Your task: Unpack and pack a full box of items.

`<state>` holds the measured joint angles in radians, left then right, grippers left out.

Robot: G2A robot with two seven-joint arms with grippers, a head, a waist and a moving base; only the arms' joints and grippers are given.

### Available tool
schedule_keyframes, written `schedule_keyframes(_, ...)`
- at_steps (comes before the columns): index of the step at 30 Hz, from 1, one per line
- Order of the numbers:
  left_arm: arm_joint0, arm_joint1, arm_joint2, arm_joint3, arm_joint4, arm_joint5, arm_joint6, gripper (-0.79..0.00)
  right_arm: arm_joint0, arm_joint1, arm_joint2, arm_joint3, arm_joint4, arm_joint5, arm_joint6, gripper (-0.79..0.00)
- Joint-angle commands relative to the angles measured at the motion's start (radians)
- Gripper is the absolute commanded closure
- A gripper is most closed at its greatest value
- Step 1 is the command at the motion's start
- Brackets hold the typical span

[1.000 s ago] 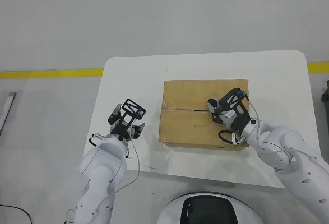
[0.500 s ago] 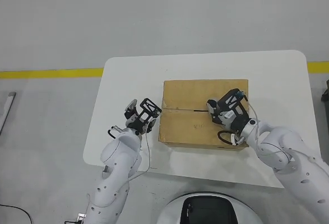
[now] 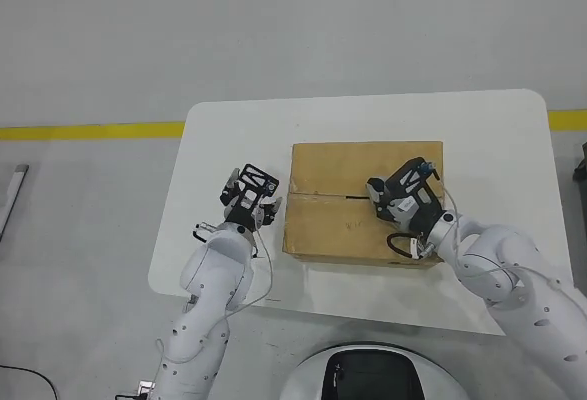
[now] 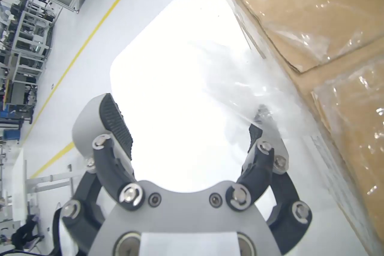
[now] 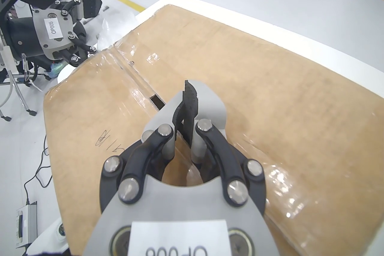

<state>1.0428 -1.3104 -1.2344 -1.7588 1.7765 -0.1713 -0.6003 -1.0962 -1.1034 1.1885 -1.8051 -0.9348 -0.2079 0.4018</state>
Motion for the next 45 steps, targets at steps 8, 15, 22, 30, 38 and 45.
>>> schedule_keyframes(8,0.046,-0.004,-0.049,-0.085,-0.111,0.064,0.043,-0.785,0.002,-0.005,0.004,-0.001,0.003,-0.005,0.0,0.0)
schedule_keyframes(15,0.075,-0.005,-0.064,-0.134,-0.181,0.04,0.065,-0.785,-0.005,-0.006,0.016,-0.005,0.005,-0.007,0.002,0.0)
schedule_keyframes(22,0.044,-0.008,-0.032,-0.127,-0.163,0.03,0.095,-0.785,-0.017,-0.007,0.029,-0.016,0.009,-0.011,0.005,0.0)
schedule_keyframes(30,-0.015,-0.017,0.022,-0.118,-0.153,0.009,0.115,-0.785,-0.032,-0.01,0.057,-0.032,0.059,-0.004,-0.007,0.0)
schedule_keyframes(38,-0.037,-0.024,0.068,-0.113,-0.145,-0.01,0.117,-0.785,-0.065,-0.003,0.16,-0.095,0.169,0.017,0.029,-0.058)
schedule_keyframes(45,-0.033,-0.025,0.06,-0.138,-0.119,0.005,0.117,-0.785,-0.085,0.016,0.244,-0.145,0.221,-0.154,0.155,-0.369)
